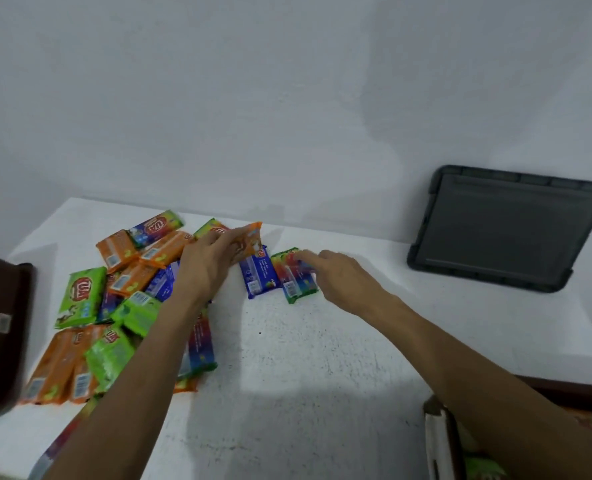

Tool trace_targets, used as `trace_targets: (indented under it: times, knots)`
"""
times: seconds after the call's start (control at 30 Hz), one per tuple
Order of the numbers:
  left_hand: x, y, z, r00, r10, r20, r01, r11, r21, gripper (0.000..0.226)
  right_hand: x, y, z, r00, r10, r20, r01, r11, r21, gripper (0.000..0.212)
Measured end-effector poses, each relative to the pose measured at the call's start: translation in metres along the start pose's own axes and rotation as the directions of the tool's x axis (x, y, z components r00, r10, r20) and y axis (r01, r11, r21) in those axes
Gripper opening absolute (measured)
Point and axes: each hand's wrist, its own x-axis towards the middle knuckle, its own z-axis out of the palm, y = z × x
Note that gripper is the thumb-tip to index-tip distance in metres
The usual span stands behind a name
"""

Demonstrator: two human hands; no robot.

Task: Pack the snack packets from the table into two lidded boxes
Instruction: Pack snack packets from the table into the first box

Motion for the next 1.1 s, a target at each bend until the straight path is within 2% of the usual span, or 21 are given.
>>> trace_targets:
  times: [0.1,0.2,0.3,0.4,0.47,0.67,0.93,1.03,1.1]
  knots:
    - [-0.013,0.045,-0.011,0.995,-0.096,-0.041,0.077,0.94,-0.332,0.019,-0.033,0.006,-0.026,0.991,0.05,-0.124,-0.016,0.966,0.256,0.038]
    - [-0.031,0.098,-0.021,0.961,-0.278,-0.01,0.222,0.79,-0.571,0.013,-0.082,0.016,-0.048,0.968,0.123,-0.216,-0.01,0.887,0.461,0.031]
    - [-0.049,0.15,-0.028,0.94,-0.338,0.053,0.269,0.637,-0.722,0.014,-0.136,0.029,-0.065,0.944,0.168,-0.284,0.019,0.832,0.554,0.028]
    - [-0.07,0.202,-0.034,0.921,-0.344,0.181,0.324,0.423,-0.846,0.02,-0.197,0.041,-0.081,0.915,0.266,-0.304,-0.01,0.767,0.641,0.026]
    - [-0.087,0.236,-0.035,0.921,-0.333,0.204,0.321,0.349,-0.88,0.02,-0.238,0.045,-0.091,0.902,0.31,-0.301,-0.018,0.724,0.69,0.027]
    - [-0.135,0.317,-0.024,0.913,-0.353,0.206,0.322,0.308,-0.896,0.014,-0.343,0.05,-0.101,0.927,0.348,-0.143,-0.08,0.554,0.829,0.023]
    - [-0.175,0.353,-0.011,0.91,-0.284,0.301,0.376,0.262,-0.889,0.025,-0.387,0.05,-0.063,0.944,0.274,0.187,-0.304,0.491,0.817,0.042]
    - [-0.178,0.354,-0.012,0.914,-0.264,0.309,0.38,0.282,-0.881,0.026,-0.383,0.051,-0.048,0.928,0.283,0.24,-0.361,0.536,0.763,0.041]
    - [-0.179,0.352,-0.012,0.912,-0.26,0.317,0.387,0.29,-0.875,0.025,-0.379,0.052,-0.044,0.927,0.31,0.213,-0.372,0.666,0.646,0.042]
